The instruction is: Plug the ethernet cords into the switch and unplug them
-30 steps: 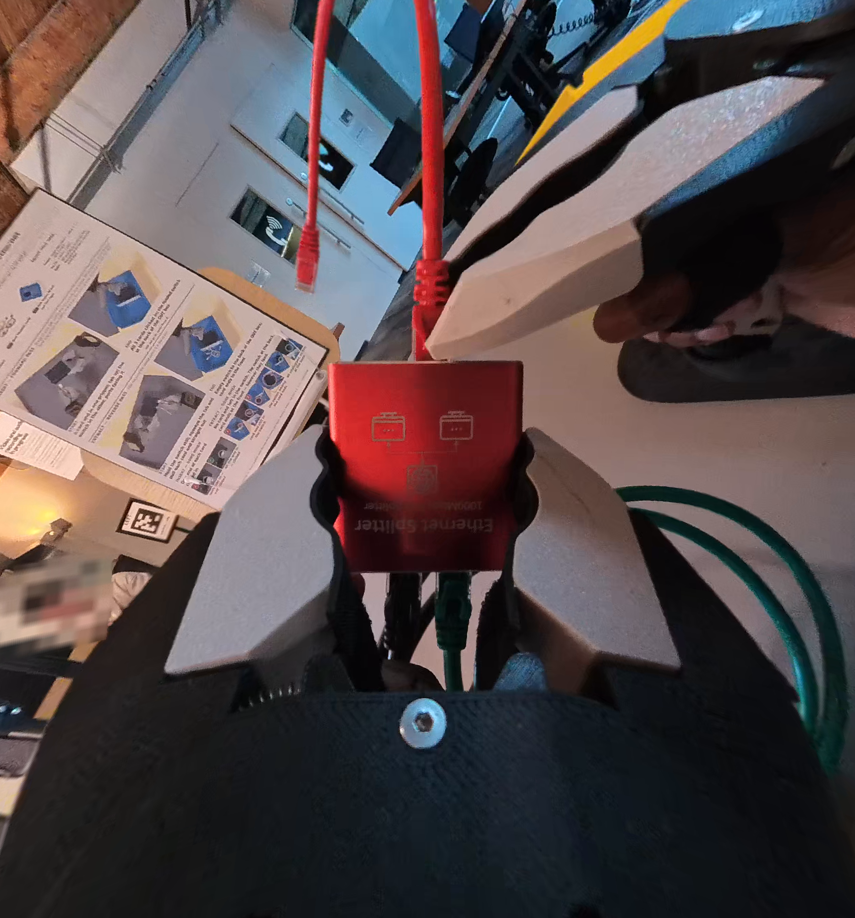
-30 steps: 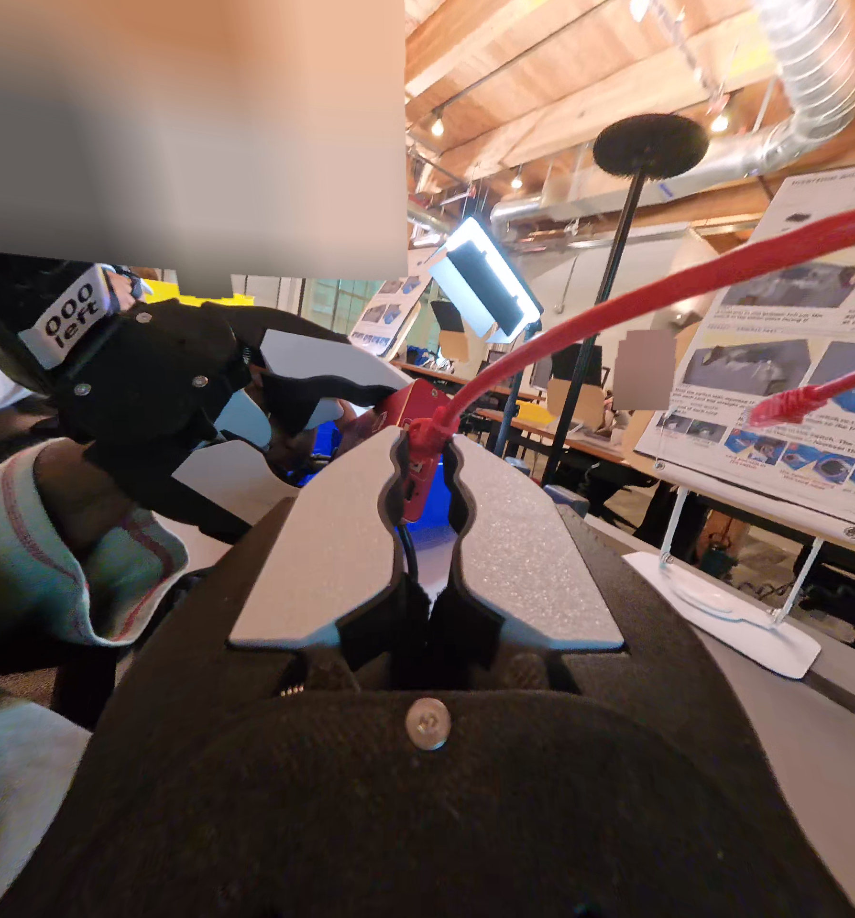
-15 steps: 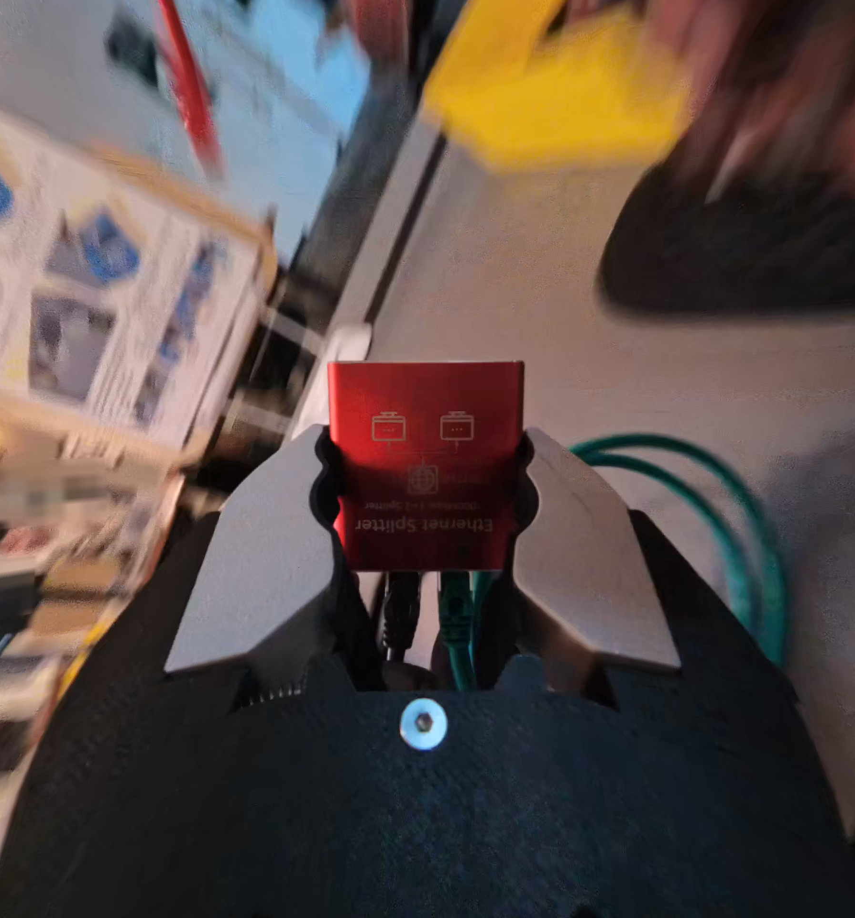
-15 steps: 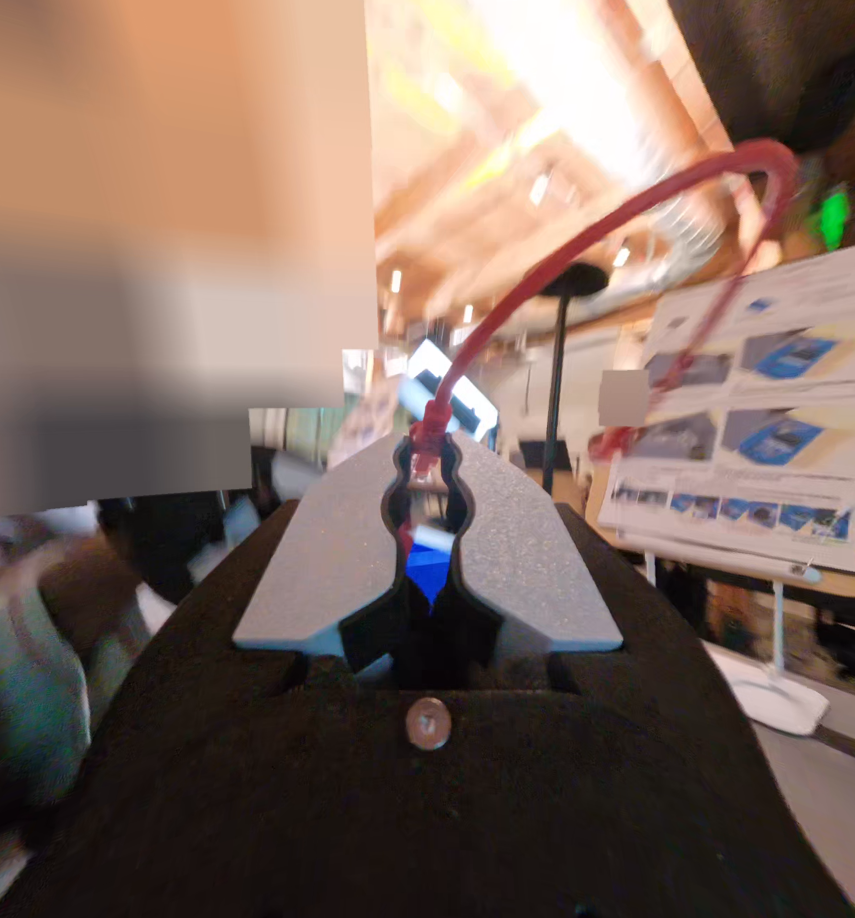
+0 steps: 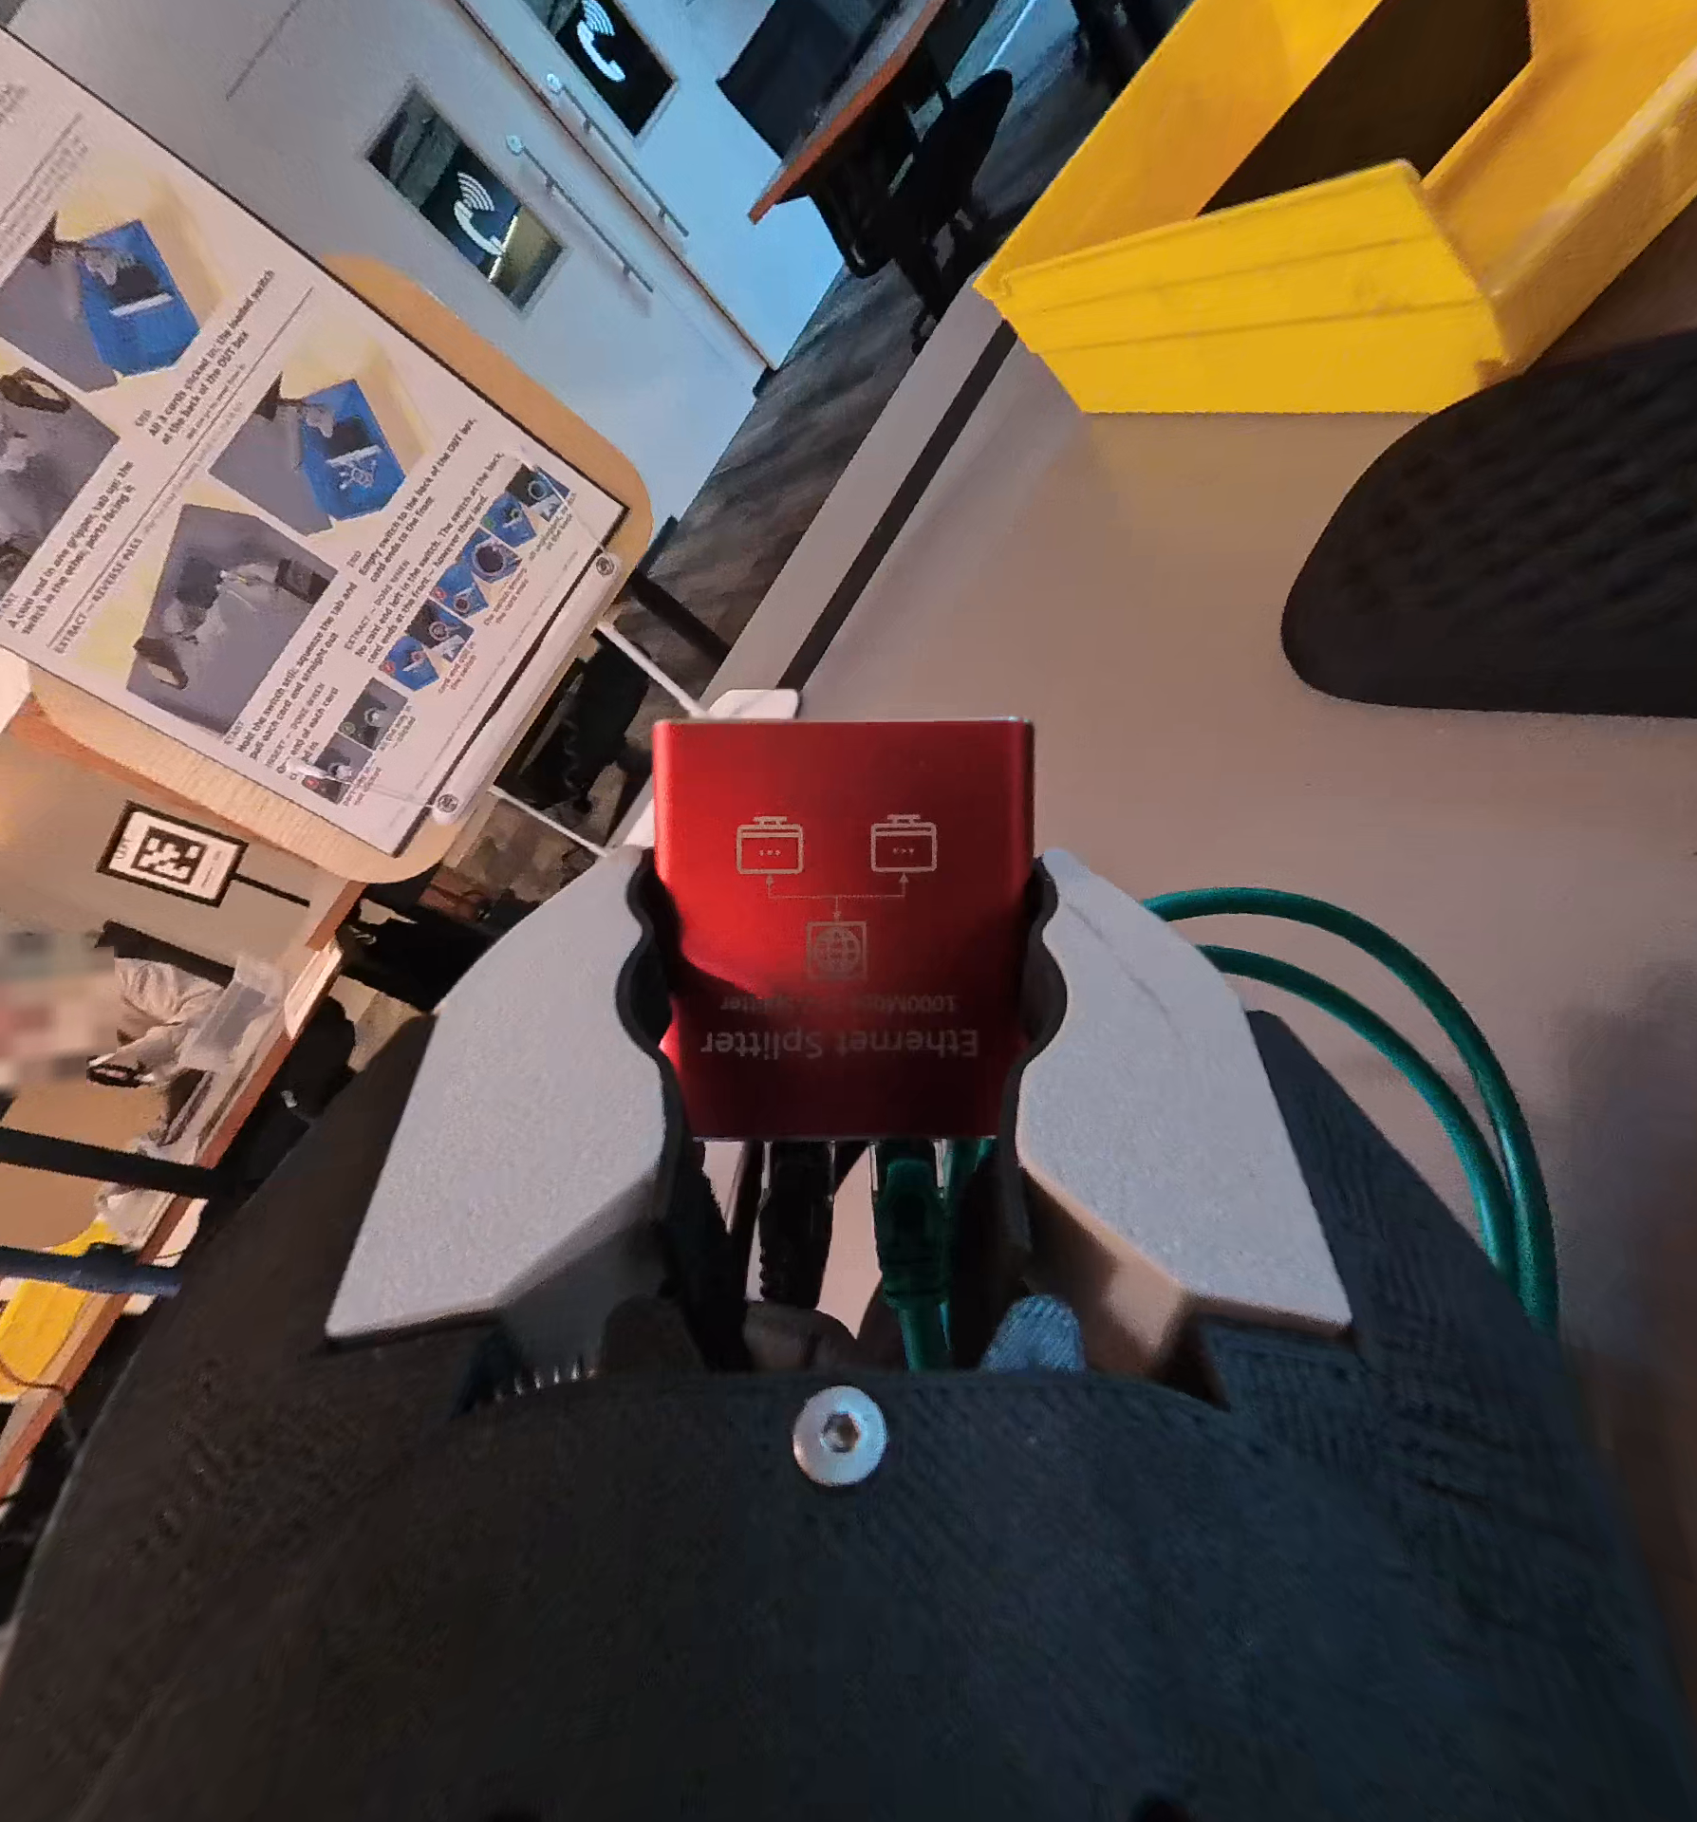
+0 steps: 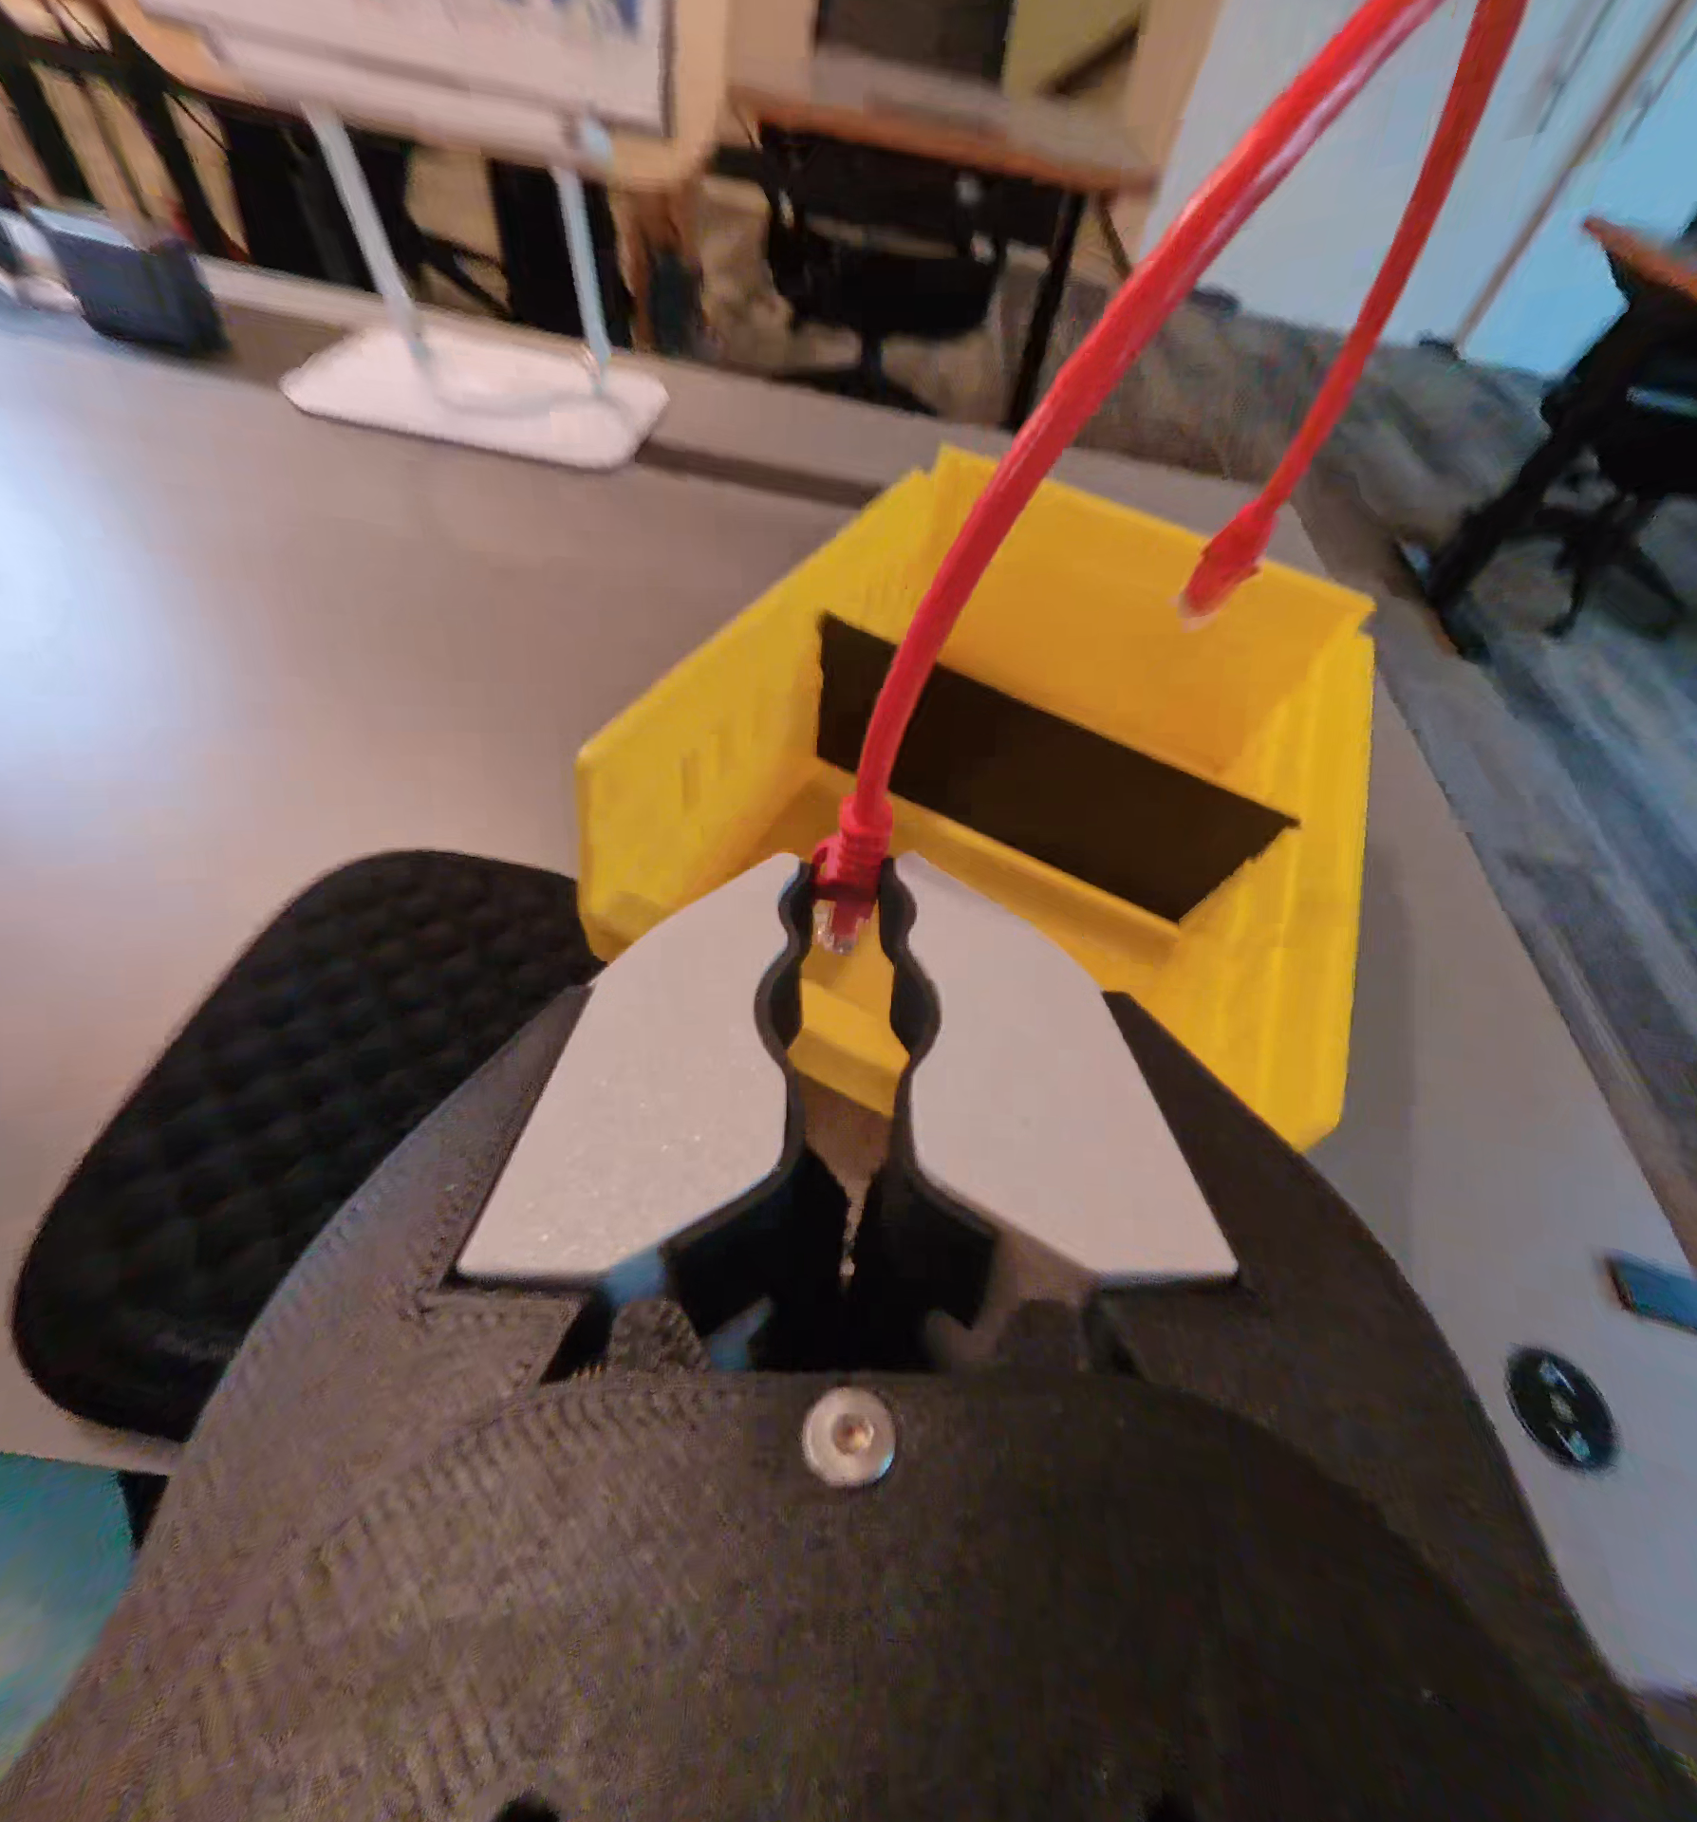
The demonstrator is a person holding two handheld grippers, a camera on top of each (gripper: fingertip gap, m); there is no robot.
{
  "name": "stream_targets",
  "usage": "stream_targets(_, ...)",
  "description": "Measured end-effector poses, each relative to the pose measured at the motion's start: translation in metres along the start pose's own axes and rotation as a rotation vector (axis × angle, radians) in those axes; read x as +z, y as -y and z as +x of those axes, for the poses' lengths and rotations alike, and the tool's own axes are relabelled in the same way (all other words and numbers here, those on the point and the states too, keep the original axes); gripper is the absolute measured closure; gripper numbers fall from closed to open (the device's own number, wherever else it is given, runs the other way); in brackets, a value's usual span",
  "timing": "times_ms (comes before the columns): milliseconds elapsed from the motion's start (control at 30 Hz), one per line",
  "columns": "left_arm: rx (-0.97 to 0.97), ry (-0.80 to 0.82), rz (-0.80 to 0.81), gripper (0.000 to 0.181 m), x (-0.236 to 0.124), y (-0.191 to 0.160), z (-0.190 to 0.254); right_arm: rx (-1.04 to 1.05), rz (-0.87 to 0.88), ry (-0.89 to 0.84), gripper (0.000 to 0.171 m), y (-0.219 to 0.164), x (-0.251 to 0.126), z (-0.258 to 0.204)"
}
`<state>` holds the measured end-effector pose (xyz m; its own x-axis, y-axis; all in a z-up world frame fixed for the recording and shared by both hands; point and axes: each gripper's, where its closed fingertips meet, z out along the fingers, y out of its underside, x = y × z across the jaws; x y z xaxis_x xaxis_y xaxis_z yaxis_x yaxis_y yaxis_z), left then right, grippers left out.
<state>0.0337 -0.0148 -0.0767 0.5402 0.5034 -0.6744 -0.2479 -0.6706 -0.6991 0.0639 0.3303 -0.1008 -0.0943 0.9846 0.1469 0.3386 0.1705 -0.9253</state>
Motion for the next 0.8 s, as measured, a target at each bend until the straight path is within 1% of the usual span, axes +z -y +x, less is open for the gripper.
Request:
stream_targets(67,-0.027,-0.015,0.017,0.112,-0.002,0.001,-0.001,-0.016,-0.111,-0.073,0.158,-0.017,0.006,0.009)
stream_targets(133,-0.038,-0.017,0.01,0.112,-0.001,-0.004,-0.003,-0.012,-0.194,-0.111,0.158,-0.031,0.013,0.014)
stream_targets(267,-0.039,-0.016,-0.016,0.112,0.0,-0.011,-0.006,0.005,-0.343,-0.101,0.157,-0.055,0.036,0.013)
stream_targets(333,-0.041,-0.017,-0.013,0.112,0.0,-0.011,-0.006,-0.011,-0.386,-0.087,0.156,-0.059,0.05,0.011)
stream_targets(433,-0.041,-0.019,-0.009,0.112,0.0,-0.011,-0.006,-0.017,-0.323,0.009,0.153,-0.043,0.073,-0.005)
stream_targets(533,-0.042,-0.016,-0.013,0.112,0.001,-0.013,-0.007,-0.019,-0.288,0.127,0.14,-0.034,0.091,-0.022)
stream_targets(633,-0.045,-0.014,-0.016,0.111,0.001,-0.015,-0.008,-0.01,-0.31,0.222,0.126,-0.038,0.096,-0.031)
stream_targets(667,-0.045,-0.014,-0.015,0.111,0.001,-0.015,-0.008,-0.001,-0.295,0.234,0.125,-0.036,0.096,-0.032)
stream_targets(733,-0.043,-0.013,-0.014,0.111,0.002,-0.015,-0.008,0.002,-0.216,0.221,0.127,-0.025,0.093,-0.03)
stream_targets(800,-0.038,-0.011,-0.016,0.111,0.003,-0.016,-0.008,-0.006,-0.078,0.227,0.128,-0.003,0.084,-0.033)
